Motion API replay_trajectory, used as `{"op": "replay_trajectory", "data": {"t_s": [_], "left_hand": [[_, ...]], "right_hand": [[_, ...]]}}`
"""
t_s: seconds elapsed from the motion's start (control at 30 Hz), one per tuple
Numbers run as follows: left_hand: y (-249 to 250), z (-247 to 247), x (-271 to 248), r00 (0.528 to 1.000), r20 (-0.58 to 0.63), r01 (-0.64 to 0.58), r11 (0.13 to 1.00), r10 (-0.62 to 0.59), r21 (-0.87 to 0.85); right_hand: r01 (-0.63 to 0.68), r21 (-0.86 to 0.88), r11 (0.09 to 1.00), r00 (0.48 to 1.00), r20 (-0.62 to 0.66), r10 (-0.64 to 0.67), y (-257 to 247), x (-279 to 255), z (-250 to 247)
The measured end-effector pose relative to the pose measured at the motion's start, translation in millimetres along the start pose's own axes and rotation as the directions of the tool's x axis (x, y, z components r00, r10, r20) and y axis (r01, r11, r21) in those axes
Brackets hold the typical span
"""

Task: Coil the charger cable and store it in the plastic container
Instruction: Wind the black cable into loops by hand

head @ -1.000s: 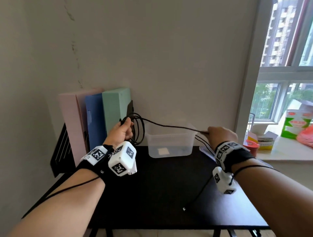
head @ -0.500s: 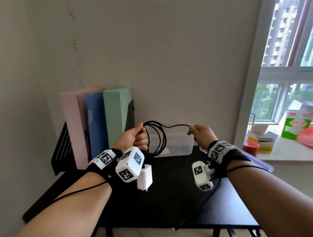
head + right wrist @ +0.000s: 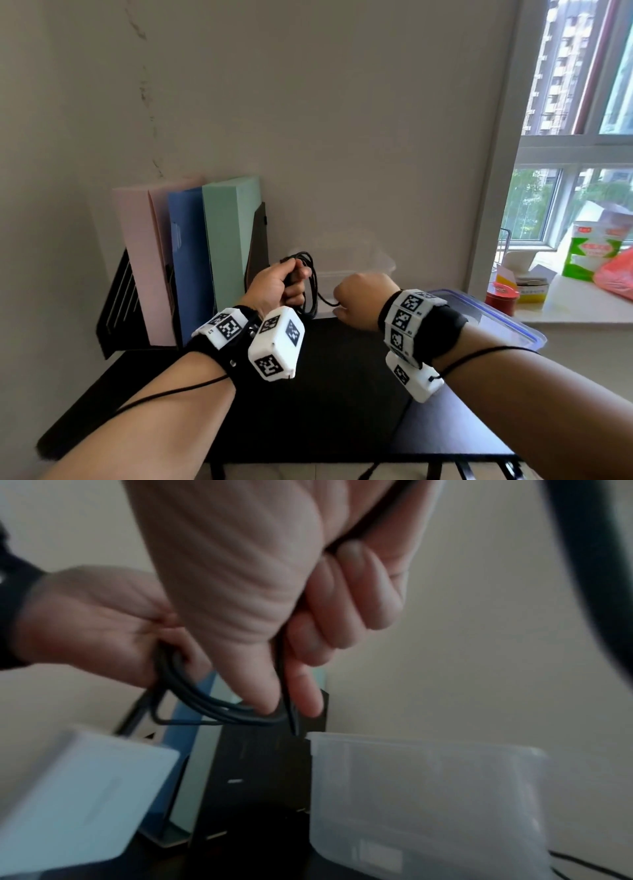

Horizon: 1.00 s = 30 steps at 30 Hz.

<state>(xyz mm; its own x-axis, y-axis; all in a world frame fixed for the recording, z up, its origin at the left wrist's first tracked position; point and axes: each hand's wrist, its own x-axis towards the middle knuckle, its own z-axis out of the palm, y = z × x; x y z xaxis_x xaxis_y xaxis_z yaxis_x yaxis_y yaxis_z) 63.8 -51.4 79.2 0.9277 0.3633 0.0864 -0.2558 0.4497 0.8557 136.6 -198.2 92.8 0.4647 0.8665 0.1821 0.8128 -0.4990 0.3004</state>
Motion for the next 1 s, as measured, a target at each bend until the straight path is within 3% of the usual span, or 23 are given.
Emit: {"op": "replay_trajectory", "data": {"t_s": [0.23, 0.4, 0.57, 0.77, 0.9, 1.0], "left_hand": [[-5.7, 13.6, -2.7, 0.999, -0.009, -0.050, 0.962, 0.054, 0.270], [-9.6, 15.4, -4.0, 0.997, -0.033, -0.053, 0.908, 0.074, 0.416], [-16.6, 17.0, -6.4, 0.997, -0.040, -0.043, 0.907, 0.066, 0.419], [-10.5, 7.4, -5.4, 0.991, -0.083, -0.052, 0.865, 0.108, 0.499], [1.8, -7.5, -1.6, 0.969, -0.180, -0.093, 0.920, 0.172, 0.380], [8.2, -14.1, 0.3, 0.959, -0.226, -0.122, 0.970, 0.169, 0.208]], "right_hand": [[0.195, 0.116, 0.974, 0.981, -0.040, -0.192, -14.3, -2.9, -10.3], [0.257, 0.172, 0.951, 0.959, -0.171, -0.228, -10.4, -5.2, -16.7], [0.195, 0.294, 0.936, 0.976, -0.155, -0.154, -12.5, -3.3, -20.6], [0.060, 0.662, 0.747, 0.996, 0.005, -0.084, -4.1, -7.0, -15.9], [-0.043, 0.688, 0.725, 0.996, 0.088, -0.025, 13.2, -11.5, -5.2], [-0.032, 0.654, 0.756, 0.998, 0.068, -0.017, 22.3, -10.4, -1.7]]}}
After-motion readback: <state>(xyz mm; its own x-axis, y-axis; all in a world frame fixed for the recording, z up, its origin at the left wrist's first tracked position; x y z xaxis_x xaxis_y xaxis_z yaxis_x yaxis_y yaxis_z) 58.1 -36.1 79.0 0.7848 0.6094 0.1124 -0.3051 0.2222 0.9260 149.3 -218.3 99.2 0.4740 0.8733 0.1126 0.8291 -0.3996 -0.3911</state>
